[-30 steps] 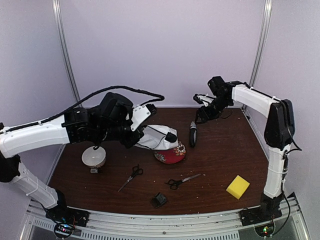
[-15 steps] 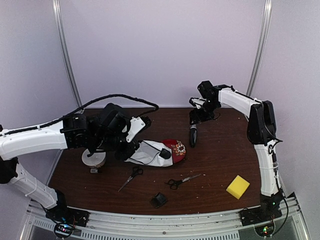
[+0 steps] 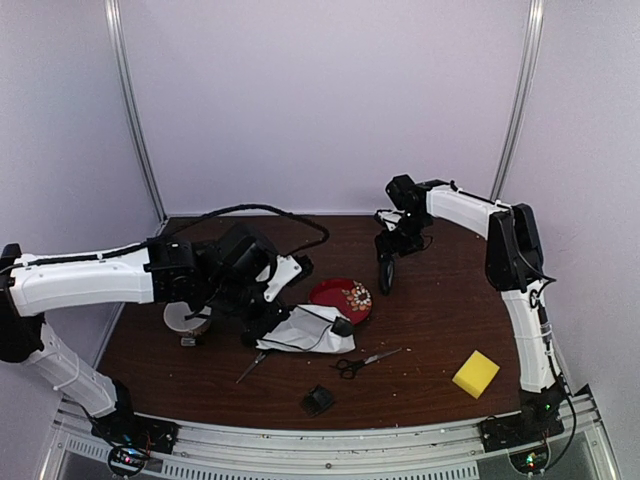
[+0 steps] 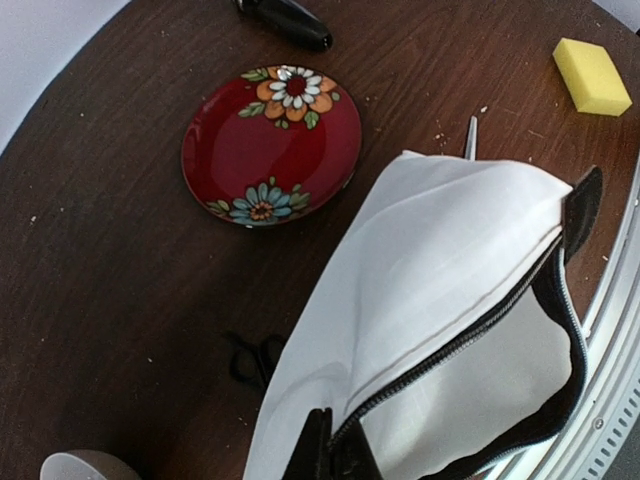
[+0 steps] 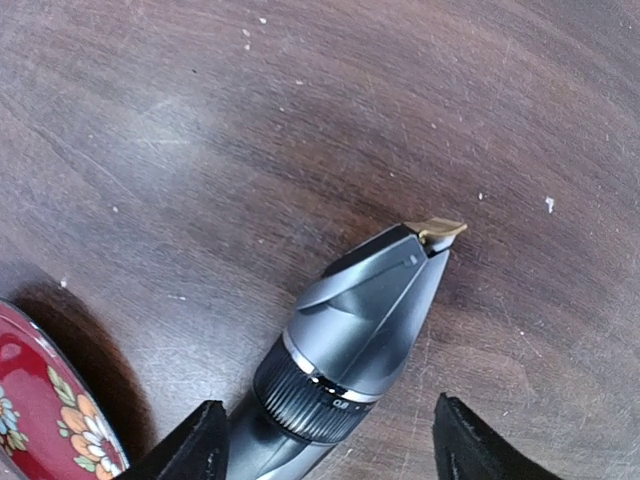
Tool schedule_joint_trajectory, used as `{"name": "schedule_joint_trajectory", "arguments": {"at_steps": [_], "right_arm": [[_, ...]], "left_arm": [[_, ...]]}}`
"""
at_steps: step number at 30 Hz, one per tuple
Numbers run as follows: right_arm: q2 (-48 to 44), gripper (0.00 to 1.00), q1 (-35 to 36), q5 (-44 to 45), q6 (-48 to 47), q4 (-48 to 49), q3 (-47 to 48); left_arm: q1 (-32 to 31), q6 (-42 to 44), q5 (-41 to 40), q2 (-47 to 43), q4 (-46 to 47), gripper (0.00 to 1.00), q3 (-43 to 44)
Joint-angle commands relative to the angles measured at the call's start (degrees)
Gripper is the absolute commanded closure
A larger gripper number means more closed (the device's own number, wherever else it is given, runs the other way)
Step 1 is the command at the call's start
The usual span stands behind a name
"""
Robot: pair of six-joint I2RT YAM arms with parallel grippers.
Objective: Sort the hair-cutting tools
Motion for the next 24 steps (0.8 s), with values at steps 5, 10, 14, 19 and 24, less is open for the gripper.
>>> {"name": "schedule_joint_trajectory", "arguments": {"at_steps": [5, 10, 14, 19, 24], "right_arm": [[0.6, 0.33, 0.2, 2.4, -0.3, -0.3, -4.2], [0.6, 0.43, 0.1, 3.2, -1.1, -0.5, -4.1], [0.8, 0.50, -0.4, 3.1, -1.6, -0.4, -3.8], [1.1, 0.59, -1.0, 2.7, -2.6, -0.7, -4.3], [0.7, 0.52, -1.6, 2.9, -2.9, -0.4, -5.4]], "left_arm": [[-0.1, -1.5, 3.9, 4.0, 2.2, 1.00, 0.0], [-0.1, -1.6, 3.7, 5.1, 2.2, 1.00, 0.8], [-0.1, -0.9, 3.3, 6.5, 2.2, 1.00, 1.4], [0.0, 0.2, 2.1, 9.0, 2.4, 1.00, 2.2], [0.0, 0.8, 0.7, 10.4, 2.5, 0.90, 2.9]]}}
